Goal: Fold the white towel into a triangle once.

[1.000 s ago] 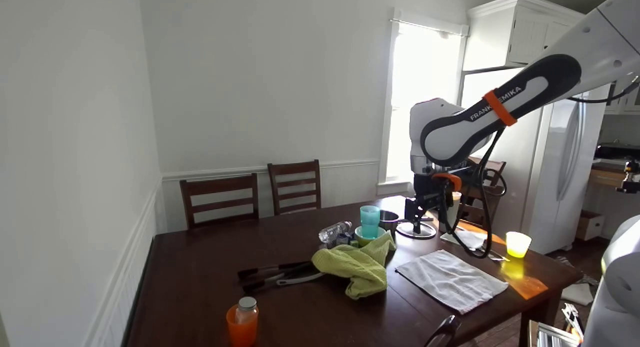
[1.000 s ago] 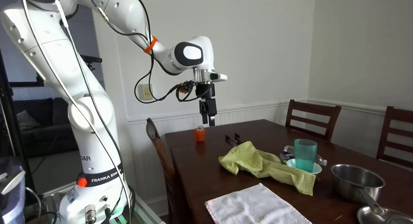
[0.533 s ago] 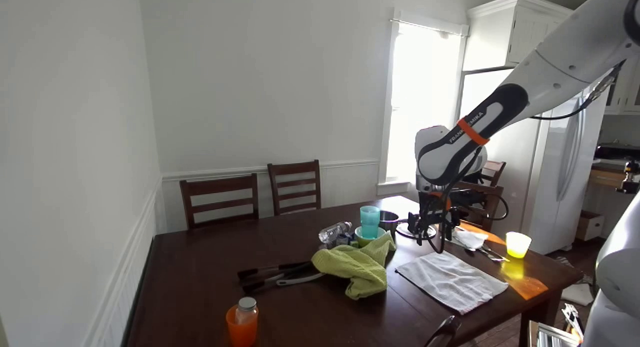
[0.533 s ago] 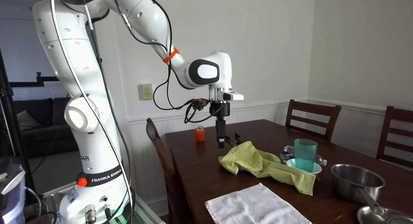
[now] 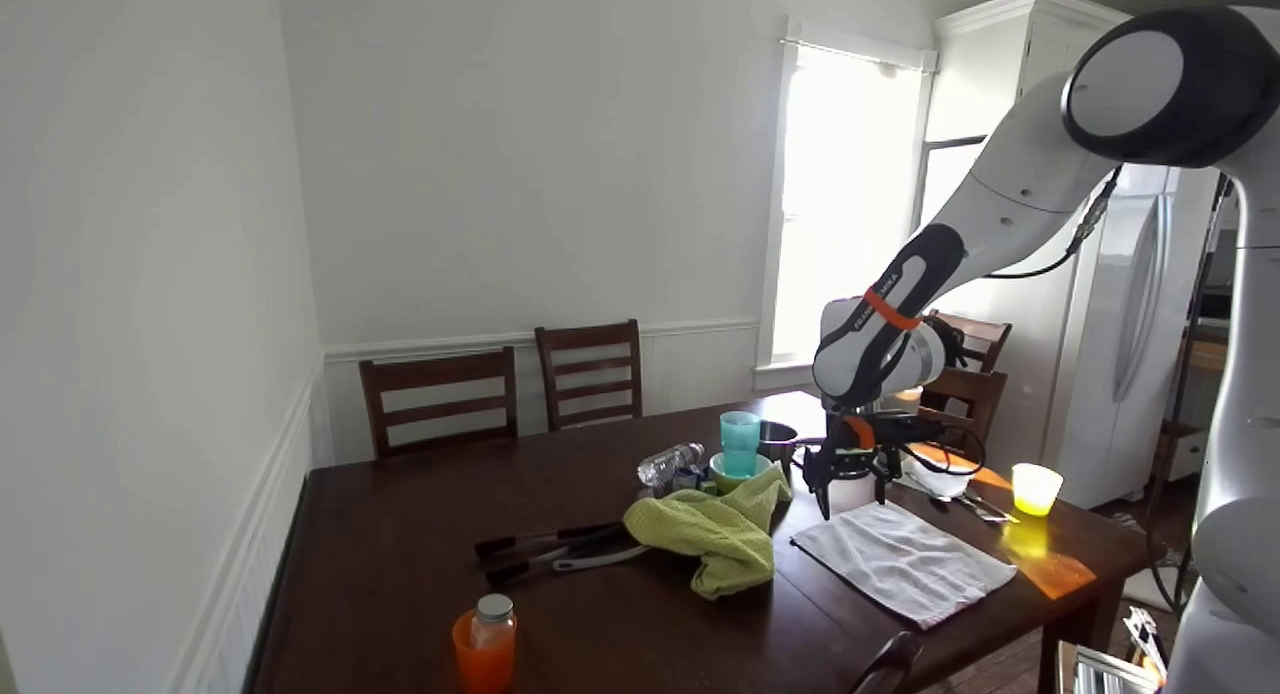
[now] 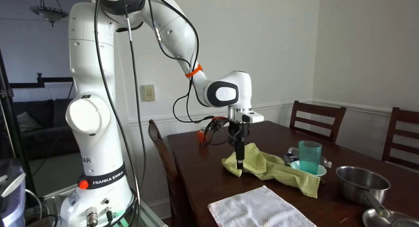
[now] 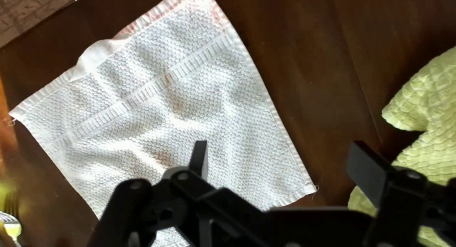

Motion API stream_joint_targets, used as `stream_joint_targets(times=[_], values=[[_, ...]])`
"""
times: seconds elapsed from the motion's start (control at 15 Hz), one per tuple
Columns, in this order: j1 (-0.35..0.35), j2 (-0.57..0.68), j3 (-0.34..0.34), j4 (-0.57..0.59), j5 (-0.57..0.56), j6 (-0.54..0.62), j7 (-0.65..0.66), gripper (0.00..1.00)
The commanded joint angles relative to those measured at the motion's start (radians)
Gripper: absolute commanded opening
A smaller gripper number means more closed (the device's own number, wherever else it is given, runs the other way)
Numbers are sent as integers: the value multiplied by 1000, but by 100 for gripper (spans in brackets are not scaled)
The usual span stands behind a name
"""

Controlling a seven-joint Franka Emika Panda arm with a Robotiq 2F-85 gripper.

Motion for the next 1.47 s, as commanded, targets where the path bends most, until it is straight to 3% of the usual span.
stream_joint_targets(times=[0.0,0.27,0.67,1.07,1.2,1.4], values=[[36,7,-35,7,8,-2,-6,100],[37,69,-51,40,-2,30,4,100],[22,200,-48,84,137,190,-112,100],[35,343,-41,189,241,199,-134,100],[-17,368,19,226,321,191,-203,100],[-25,403,45,271,379,184,-238,100]])
